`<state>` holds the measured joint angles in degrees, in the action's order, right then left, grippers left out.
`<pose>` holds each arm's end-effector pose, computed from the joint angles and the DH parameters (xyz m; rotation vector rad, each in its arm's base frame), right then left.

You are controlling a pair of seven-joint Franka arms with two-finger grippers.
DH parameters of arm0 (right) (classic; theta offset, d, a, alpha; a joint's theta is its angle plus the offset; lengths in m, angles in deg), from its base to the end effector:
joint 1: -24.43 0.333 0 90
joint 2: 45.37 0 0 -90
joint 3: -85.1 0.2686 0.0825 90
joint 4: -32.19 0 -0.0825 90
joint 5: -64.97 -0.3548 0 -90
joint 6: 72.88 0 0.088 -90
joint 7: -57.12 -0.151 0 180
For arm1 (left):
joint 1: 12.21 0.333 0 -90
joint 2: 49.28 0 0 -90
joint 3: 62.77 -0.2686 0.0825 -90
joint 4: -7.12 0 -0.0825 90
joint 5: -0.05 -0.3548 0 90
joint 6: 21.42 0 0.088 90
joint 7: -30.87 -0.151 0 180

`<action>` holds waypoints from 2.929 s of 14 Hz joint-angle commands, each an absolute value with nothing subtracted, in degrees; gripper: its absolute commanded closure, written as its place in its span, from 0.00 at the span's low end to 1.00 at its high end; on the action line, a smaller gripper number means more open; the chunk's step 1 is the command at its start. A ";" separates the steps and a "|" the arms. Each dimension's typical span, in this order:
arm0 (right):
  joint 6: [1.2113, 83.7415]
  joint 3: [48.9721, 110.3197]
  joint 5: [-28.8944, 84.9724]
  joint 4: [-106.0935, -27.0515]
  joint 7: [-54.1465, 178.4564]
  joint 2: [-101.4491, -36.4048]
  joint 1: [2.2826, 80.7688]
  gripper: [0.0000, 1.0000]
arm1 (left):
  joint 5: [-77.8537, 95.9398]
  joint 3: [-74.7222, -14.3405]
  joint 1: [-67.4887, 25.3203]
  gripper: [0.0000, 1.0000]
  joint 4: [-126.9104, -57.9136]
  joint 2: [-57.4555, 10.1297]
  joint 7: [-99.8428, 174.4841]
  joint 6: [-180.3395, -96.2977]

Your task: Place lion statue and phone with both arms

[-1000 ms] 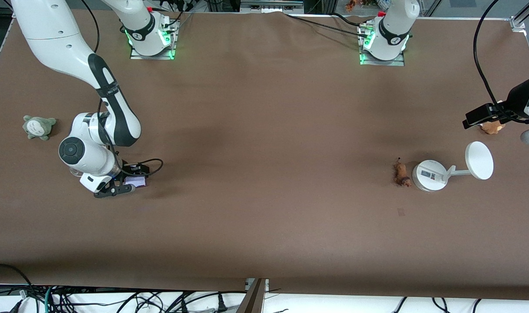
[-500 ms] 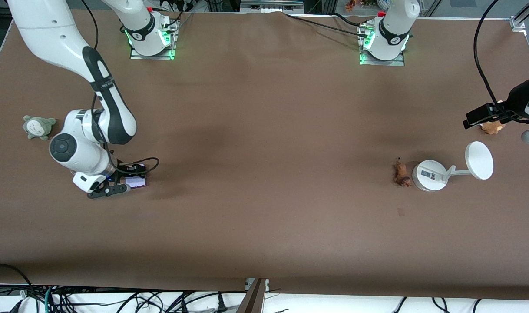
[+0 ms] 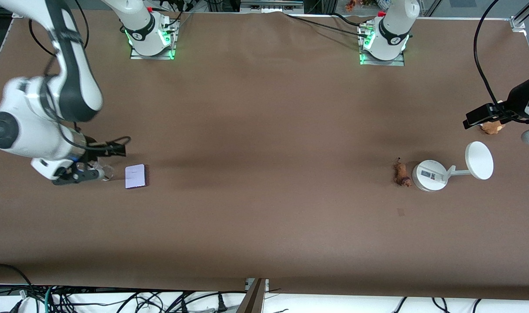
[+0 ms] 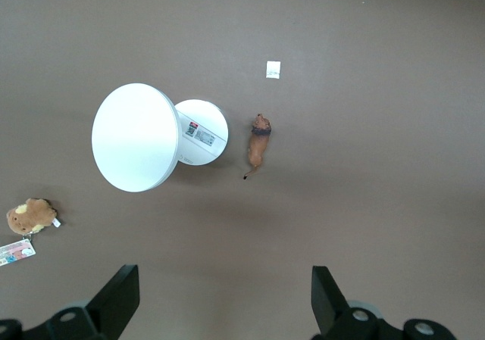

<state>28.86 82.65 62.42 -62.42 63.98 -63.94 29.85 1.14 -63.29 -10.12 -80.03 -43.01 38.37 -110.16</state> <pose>0.5776 0.0370 0.3323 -3.0812 -0.2455 0.3073 0.5454 0.0218 0.4945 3.1122 0.2758 -0.1288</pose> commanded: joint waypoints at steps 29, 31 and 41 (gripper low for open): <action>10.50 83.69 65.50 -63.49 59.32 -44.34 31.55 0.00 | 1.28 -63.47 -10.10 0.00 -77.95 -41.64 35.27 -109.57; 13.85 83.60 65.50 -67.29 59.32 -42.30 31.37 0.00 | 1.28 -63.47 -10.10 0.00 -77.95 -41.64 35.26 -109.57; 13.96 83.43 65.50 -66.16 59.41 -43.53 31.63 0.00 | 1.28 -63.47 -10.10 0.00 -77.95 -41.64 35.26 -109.57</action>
